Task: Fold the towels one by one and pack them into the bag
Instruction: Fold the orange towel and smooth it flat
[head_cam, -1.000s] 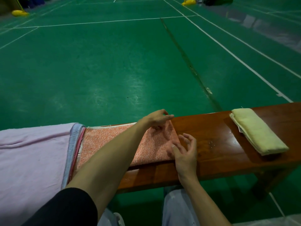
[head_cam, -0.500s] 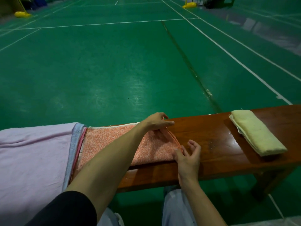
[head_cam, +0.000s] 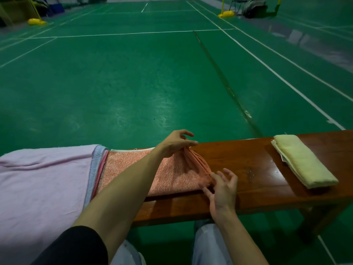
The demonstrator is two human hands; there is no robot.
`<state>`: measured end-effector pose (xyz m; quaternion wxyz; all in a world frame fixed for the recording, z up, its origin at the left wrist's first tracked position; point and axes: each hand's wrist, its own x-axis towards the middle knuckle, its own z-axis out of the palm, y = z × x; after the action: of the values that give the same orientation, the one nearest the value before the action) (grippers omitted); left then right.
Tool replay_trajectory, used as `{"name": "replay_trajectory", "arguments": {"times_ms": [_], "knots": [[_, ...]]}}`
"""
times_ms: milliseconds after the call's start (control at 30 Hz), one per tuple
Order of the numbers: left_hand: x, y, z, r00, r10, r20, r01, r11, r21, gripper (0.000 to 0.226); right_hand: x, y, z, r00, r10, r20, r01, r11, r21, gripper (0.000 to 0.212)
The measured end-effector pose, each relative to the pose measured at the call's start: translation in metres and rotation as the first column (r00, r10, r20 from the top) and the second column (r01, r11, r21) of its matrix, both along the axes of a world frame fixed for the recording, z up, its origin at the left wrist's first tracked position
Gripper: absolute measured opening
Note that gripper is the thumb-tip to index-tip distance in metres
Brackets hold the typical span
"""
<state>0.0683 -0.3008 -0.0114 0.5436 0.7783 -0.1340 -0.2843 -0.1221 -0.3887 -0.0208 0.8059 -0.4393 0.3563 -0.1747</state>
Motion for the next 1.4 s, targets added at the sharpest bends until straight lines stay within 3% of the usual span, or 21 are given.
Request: {"name": "replay_trajectory", "arguments": {"times_ms": [100,233,500,1000,1233,1400], "knots": [[0.002,0.004,0.003,0.998,0.038,0.056,-0.041,0.997,0.062,0.044,-0.003,0.008,0.003,0.999,0.008,0.046,-0.006,1.000,-0.029,0.046],[0.003,0.009,0.009,0.982,0.107,0.155,-0.134,0.975,0.177,0.046,-0.005,0.028,0.004,0.994,0.099,0.047,-0.088,0.976,-0.201,0.043],[0.005,0.045,0.024,0.975,0.175,0.138,-0.203,0.951,0.233,0.046,0.001,0.081,0.010,0.961,0.257,0.099,-0.215,0.925,-0.313,0.040],[0.019,0.178,0.027,0.950,0.203,0.236,-0.279,0.891,0.359,0.038,0.030,0.204,0.004,0.874,0.481,0.064,-0.432,0.832,-0.347,0.037],[0.022,0.218,0.011,0.950,0.243,0.197,-0.300,0.886,0.354,0.041,0.034,0.236,-0.003,0.845,0.535,0.002,-0.501,0.792,-0.350,0.036],[0.022,0.227,0.001,0.936,0.247,0.251,-0.326,0.879,0.349,0.040,0.034,0.246,-0.006,0.835,0.549,-0.032,-0.522,0.772,-0.363,0.035]]}}
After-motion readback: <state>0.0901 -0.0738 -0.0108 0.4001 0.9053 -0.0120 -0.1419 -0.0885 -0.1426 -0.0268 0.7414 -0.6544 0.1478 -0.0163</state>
